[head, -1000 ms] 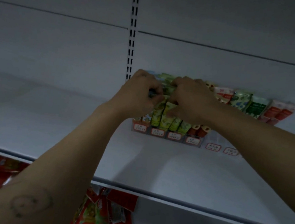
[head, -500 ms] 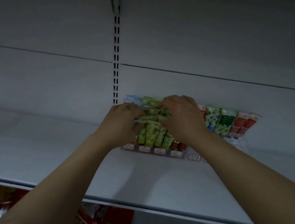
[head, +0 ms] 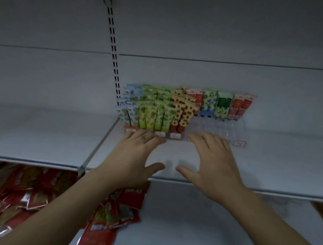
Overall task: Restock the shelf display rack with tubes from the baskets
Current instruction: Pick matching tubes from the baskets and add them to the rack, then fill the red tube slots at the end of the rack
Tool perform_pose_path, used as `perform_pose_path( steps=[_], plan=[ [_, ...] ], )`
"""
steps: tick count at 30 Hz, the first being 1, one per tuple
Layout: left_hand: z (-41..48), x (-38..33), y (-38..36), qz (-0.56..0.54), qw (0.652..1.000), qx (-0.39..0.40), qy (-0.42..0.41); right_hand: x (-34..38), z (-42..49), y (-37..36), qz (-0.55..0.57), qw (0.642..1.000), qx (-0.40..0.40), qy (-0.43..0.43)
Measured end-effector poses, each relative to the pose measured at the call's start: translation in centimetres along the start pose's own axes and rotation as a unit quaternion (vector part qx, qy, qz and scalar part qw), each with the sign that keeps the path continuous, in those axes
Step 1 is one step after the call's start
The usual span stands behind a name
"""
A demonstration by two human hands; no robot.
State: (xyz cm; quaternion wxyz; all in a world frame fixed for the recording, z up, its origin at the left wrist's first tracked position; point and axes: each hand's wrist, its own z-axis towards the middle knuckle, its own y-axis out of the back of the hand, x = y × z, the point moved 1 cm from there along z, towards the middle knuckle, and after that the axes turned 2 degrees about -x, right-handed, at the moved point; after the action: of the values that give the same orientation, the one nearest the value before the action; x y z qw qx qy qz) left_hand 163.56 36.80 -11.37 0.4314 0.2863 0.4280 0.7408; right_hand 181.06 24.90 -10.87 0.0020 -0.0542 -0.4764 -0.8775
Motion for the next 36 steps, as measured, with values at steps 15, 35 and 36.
perform_pose_path(
  steps=[15,35,36],
  plan=[
    [-8.9,-13.6,-16.0,-0.196,0.955,0.22,0.02,-5.6,-16.9,-5.7,0.001,0.923,0.347,-0.165],
    [-15.8,-22.3,-28.3,-0.143,0.852,0.494,0.099,-8.4,-28.5,-21.0,0.03,0.813,0.541,-0.212],
    [-16.5,-22.8,-28.5,-0.138,0.853,0.493,0.106,-8.5,-28.7,-21.6,0.034,0.825,0.522,-0.214]
  ],
)
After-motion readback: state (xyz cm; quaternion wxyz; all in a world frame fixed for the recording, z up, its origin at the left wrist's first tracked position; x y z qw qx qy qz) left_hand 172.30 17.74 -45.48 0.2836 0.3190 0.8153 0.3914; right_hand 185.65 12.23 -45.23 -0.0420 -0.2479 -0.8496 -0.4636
